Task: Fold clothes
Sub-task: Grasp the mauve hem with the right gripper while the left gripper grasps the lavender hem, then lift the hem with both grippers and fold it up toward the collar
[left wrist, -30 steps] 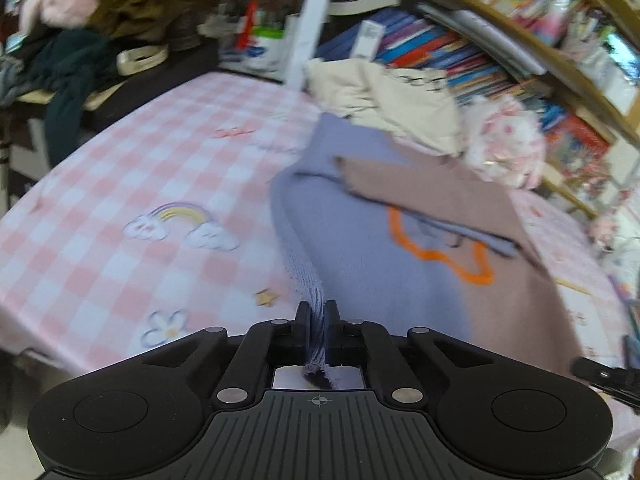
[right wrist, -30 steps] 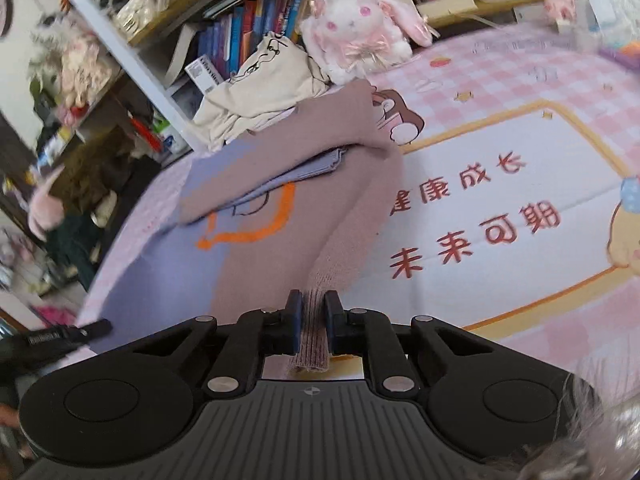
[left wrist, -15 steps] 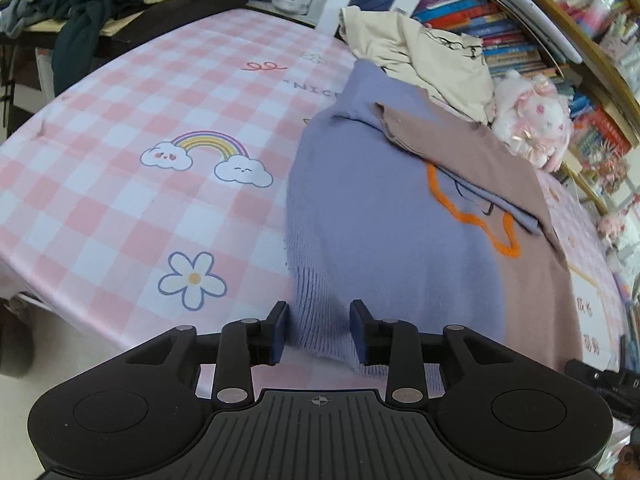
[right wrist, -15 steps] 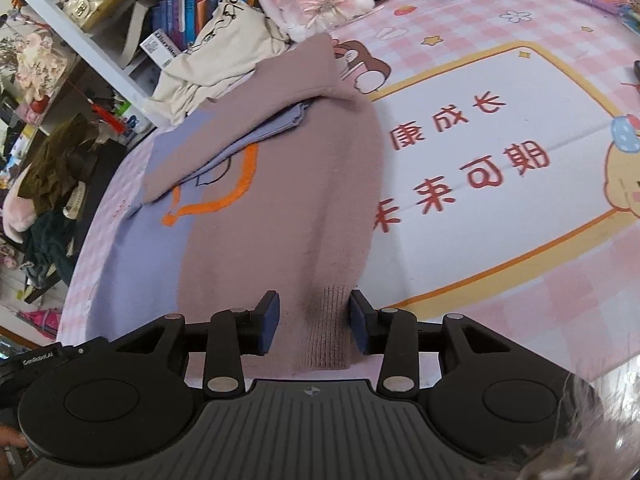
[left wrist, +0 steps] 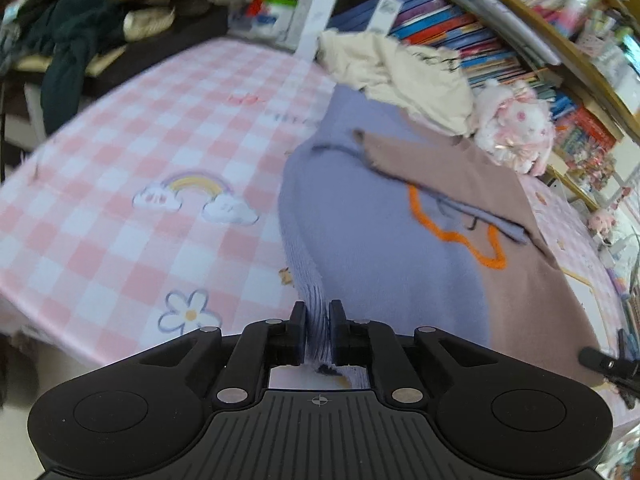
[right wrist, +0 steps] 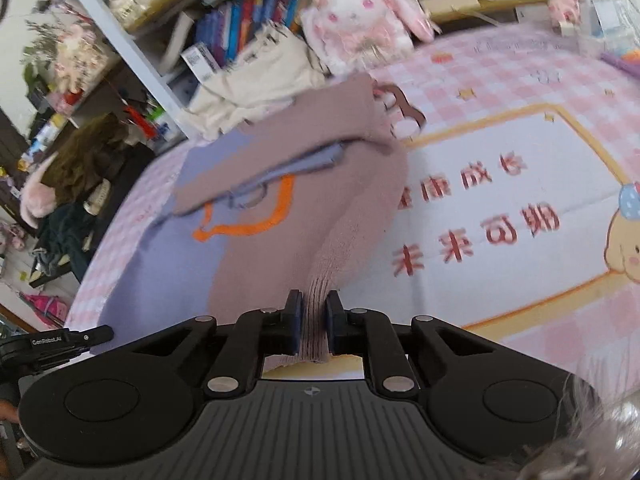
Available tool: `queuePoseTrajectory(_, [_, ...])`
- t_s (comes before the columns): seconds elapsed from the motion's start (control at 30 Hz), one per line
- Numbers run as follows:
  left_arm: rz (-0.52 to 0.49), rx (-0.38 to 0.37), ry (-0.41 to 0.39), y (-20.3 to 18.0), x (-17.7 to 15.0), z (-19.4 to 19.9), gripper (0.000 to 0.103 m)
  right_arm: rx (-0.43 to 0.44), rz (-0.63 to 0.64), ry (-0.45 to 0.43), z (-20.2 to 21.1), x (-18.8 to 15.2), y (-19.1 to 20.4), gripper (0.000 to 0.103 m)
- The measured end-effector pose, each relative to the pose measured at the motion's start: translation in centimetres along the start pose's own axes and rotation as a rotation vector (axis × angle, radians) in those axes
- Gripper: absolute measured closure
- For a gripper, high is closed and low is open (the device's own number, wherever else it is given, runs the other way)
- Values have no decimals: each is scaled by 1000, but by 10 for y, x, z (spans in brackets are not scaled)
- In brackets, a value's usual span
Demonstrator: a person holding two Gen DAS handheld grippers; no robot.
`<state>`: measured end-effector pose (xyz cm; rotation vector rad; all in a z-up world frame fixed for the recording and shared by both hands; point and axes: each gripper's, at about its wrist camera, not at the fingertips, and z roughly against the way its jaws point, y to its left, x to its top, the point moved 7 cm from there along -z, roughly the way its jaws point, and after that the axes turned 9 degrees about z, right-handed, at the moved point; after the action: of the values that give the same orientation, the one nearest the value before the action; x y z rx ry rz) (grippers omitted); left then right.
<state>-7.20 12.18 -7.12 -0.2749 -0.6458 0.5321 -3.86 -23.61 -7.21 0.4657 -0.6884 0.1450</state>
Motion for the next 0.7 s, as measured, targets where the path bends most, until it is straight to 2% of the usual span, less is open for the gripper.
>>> queuePoseTrajectory(0.1, [29,-5,32,8,-2,-6,91,-7,-43,47,-10,-6,-8,87])
queuePoseTrajectory(0.4, [71,-39,67,12,-5,-14,85,16,-94,81,-21,-14,-14,79])
queuePoseTrajectory(0.5, [90,-51,65,13,-2,-16,85,34,-84,83,-24,-11,-12,79])
queuePoseTrajectory(0.63, [127,-68,71,15,1,-19,88,49,-129,92,-25,-11,-20,90])
queuePoseTrajectory(0.7, [118,-74,83,14,0,-19,96,56,-151,86,-21,-13,-23,91])
